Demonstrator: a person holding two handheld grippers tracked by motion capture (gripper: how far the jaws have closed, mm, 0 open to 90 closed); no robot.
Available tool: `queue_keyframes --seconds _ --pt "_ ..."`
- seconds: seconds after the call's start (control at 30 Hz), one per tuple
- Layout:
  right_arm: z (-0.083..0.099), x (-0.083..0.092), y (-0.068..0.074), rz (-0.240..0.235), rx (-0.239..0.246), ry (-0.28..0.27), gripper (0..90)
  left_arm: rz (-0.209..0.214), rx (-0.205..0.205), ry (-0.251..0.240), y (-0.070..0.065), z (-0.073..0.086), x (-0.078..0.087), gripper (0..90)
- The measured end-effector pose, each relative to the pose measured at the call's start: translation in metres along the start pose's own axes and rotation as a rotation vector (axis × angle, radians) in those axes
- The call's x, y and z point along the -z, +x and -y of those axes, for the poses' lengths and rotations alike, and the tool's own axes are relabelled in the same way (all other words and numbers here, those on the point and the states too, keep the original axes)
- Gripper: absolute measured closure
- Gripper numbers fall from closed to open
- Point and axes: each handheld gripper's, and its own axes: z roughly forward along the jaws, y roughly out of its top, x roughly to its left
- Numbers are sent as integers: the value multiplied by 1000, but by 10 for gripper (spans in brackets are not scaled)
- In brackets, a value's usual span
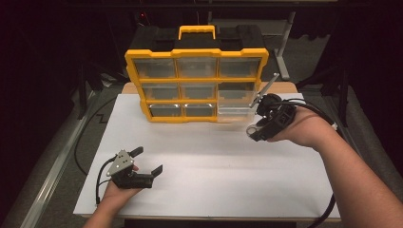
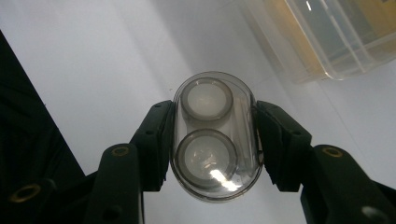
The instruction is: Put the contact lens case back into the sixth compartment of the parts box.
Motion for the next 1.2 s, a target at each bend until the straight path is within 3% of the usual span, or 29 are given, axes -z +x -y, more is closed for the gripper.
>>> queue_keyframes --seconds 0.53,1.2 --pt "-15 25 -7 17 -9 -23 502 14 -3 5 -1 0 -1 3" --pt "-40 32 -24 28 -19 -59 502 15 11 -7 0 0 1 3"
